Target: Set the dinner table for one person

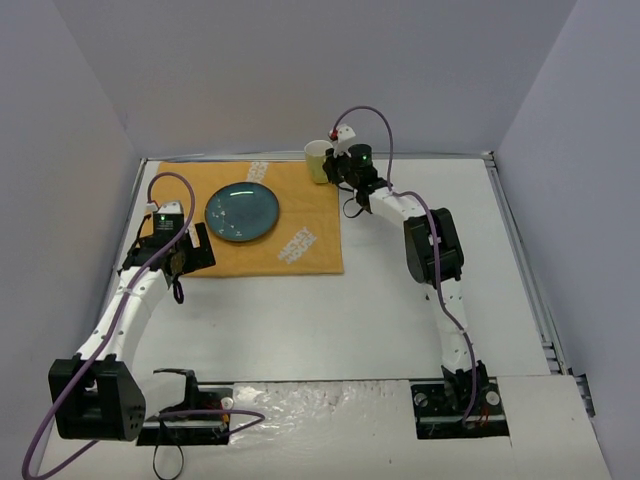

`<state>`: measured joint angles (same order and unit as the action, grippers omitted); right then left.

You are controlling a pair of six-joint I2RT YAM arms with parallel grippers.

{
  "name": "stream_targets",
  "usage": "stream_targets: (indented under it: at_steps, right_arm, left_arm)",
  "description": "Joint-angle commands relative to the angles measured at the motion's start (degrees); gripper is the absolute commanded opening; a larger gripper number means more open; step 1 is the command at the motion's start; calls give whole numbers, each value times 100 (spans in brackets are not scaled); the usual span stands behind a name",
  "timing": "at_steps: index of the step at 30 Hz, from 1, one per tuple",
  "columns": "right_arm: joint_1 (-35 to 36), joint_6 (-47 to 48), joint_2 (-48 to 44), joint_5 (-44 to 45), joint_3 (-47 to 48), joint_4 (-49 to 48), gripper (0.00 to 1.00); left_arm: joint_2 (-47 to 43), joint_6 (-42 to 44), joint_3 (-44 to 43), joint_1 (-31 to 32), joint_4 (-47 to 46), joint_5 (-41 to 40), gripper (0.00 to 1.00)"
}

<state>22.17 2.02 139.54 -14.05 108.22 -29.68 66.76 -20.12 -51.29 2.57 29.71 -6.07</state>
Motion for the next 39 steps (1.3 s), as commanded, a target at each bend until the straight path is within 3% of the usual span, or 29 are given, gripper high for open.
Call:
stream_targets:
  at_steps: [1,13,22,27,33,39]
  right_arm:
    - [43,-8,-307,39,582,-1206,0]
    - [58,6,-332,64,53,-1433,1]
    - [50,71,-685,60,-1088,-1637,9]
    - [33,123,-1007,86,-1701,-1699,25]
    - [-11,119,-1713,112,-2321,-1687,62]
    - [-175,11,-2693,226,-2788,-1008,76]
  left_arm:
    - [-40,78,-122,33,-229,-56,97]
    - [-5,78,-118,33,-229,-53,97]
    - [-23,87,-118,33,-221,-70,97]
    - [-32,96,-118,34,-237,-88,97]
    - [-67,96,-110,33,-225,-110,97]
    - [-108,102,-110,33,-209,-146,97]
